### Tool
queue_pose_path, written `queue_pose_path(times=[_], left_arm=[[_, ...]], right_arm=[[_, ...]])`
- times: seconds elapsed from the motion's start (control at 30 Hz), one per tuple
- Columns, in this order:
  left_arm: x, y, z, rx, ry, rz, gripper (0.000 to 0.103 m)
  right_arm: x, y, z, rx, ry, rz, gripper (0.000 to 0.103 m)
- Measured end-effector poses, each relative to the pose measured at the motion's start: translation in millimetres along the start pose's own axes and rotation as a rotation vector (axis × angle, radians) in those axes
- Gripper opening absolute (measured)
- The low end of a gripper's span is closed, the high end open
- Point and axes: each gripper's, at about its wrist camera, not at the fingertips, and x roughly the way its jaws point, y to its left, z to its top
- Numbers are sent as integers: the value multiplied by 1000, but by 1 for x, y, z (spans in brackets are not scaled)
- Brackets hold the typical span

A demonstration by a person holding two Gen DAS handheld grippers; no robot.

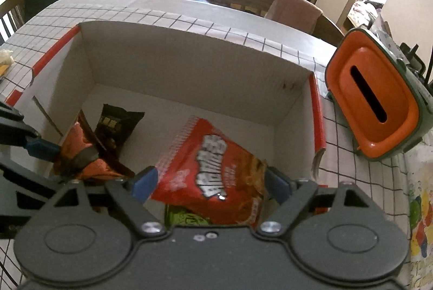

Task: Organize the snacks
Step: 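Carry both bags into the red box and open both tools to release, then withdraw both open tools from the box toward the remaining snacks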

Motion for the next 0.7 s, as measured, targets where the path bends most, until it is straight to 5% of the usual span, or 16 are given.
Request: queue_pose_path(times=[0.7], left_arm=[[-89, 25, -21, -75, -234, -21, 59]], right_arm=[[-58, -7, 3, 52, -121, 49, 94]])
